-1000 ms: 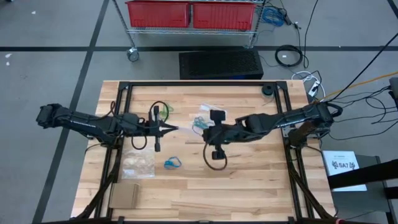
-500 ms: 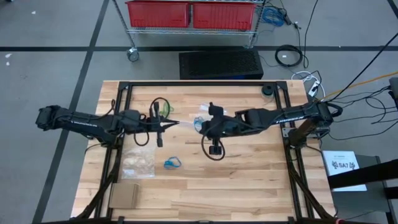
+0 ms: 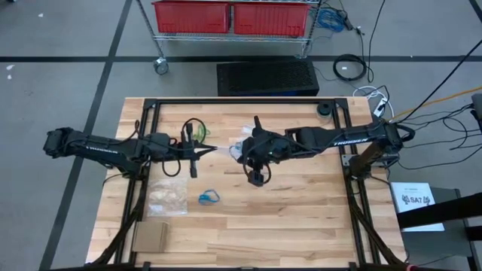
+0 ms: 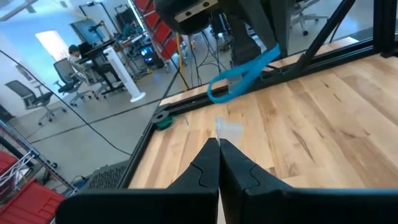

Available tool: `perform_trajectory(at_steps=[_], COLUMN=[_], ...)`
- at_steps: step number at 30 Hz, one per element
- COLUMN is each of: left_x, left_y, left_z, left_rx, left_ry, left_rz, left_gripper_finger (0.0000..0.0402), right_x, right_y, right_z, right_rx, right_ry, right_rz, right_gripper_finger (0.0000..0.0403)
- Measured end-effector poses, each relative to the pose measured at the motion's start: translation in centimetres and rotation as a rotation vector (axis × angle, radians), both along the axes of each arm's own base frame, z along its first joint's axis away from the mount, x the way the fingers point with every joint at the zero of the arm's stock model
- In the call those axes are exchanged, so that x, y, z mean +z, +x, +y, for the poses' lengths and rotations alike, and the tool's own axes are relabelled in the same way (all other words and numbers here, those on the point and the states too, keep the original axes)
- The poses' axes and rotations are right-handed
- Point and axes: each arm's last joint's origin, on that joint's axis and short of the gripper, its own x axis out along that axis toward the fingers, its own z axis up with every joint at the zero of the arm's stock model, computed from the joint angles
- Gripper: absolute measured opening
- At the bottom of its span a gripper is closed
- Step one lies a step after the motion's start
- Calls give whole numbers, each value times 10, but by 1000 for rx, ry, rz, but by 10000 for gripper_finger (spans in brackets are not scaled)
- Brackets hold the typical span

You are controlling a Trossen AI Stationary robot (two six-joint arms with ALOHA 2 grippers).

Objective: Sort rubber bands
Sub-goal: Put the blue rubber band into the open transparent zip lock bag

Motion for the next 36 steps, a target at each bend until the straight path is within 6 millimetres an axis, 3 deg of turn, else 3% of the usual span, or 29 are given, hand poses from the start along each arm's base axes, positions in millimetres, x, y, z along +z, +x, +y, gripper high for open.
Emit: perform_trajectory(at_steps=[18,32,36], left_x=[0,1,1], left_y=[0,0,0], left_z=[0,-1,-1], left_rx=[-5,-28,-29], left_ry=[43,45,45], left_rz=[6,1,-2], left_gripper_finger=[0,0,0], right_x=[-8,-9,-18], right_y=[14,15,21], right_z=[-10,-34,-38], right_rx=[-38,-109,-116], right_ry=[156,201,228], right_rz=[-13,-18,14], right_gripper_finger=[0,0,0])
